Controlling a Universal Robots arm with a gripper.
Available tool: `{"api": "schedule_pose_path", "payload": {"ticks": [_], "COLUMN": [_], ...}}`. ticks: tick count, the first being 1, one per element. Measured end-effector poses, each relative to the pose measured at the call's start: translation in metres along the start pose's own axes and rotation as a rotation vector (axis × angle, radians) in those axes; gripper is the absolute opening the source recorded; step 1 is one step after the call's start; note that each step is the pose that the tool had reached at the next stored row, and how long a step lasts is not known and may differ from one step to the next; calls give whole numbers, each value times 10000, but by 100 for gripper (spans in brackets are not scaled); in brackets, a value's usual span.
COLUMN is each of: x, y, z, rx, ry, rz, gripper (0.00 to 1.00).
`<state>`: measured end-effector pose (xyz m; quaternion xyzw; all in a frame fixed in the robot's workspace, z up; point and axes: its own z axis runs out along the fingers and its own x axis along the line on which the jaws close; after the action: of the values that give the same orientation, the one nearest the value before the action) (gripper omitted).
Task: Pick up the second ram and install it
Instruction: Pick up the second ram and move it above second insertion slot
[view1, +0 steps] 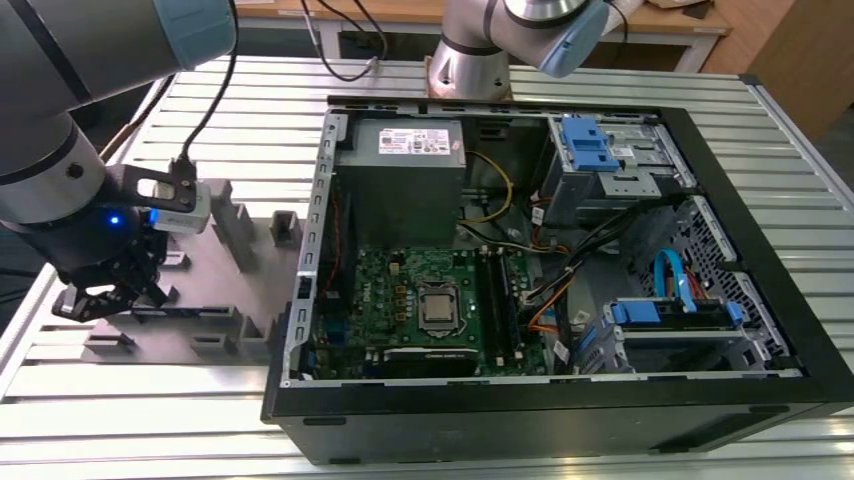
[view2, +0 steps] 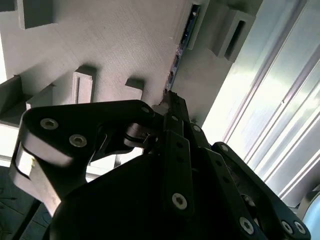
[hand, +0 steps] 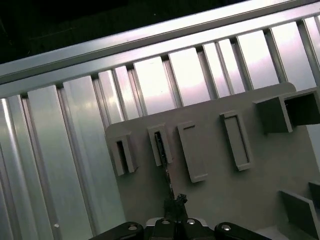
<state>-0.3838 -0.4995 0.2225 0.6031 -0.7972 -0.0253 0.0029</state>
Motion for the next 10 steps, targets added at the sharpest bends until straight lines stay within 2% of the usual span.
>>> {"api": "schedule_pose_path", "payload": {"ticks": [10], "x": [0], "y": [0], "z": [0], "rx": [-21], "ry": [36], "rz": [-813], "gripper": [7]}}
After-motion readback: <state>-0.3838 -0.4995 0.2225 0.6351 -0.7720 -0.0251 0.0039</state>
